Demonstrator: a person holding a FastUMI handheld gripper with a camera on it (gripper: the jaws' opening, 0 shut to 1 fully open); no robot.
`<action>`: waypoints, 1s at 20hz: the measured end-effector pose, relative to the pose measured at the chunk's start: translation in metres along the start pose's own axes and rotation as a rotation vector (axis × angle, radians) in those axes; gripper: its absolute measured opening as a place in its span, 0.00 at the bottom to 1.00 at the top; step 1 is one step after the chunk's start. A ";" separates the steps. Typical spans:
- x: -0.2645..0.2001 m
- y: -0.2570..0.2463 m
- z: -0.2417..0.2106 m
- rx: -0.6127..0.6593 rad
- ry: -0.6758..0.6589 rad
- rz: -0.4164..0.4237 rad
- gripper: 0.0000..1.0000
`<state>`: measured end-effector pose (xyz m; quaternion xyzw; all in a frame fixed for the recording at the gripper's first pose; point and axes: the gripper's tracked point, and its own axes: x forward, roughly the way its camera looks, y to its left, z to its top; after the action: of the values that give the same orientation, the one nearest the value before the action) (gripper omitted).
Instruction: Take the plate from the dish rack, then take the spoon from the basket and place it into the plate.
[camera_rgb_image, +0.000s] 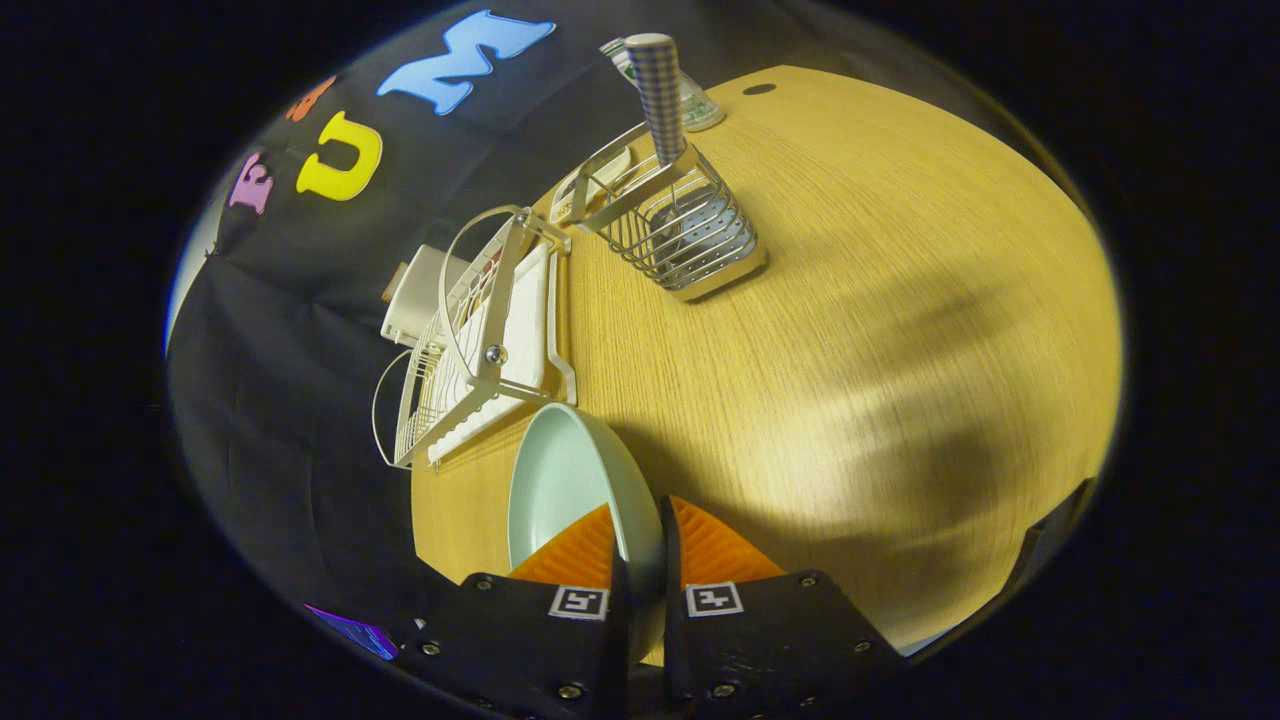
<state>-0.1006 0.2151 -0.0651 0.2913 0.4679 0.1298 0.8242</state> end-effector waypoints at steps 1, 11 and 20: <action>-0.001 -0.004 0.005 -0.035 -0.018 -0.020 0.18; -0.090 0.020 0.106 -0.461 -0.431 -0.092 0.63; -0.136 0.045 0.163 -0.652 -0.825 -0.110 0.70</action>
<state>-0.0316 0.1263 0.1203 0.0219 0.0545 0.0998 0.9933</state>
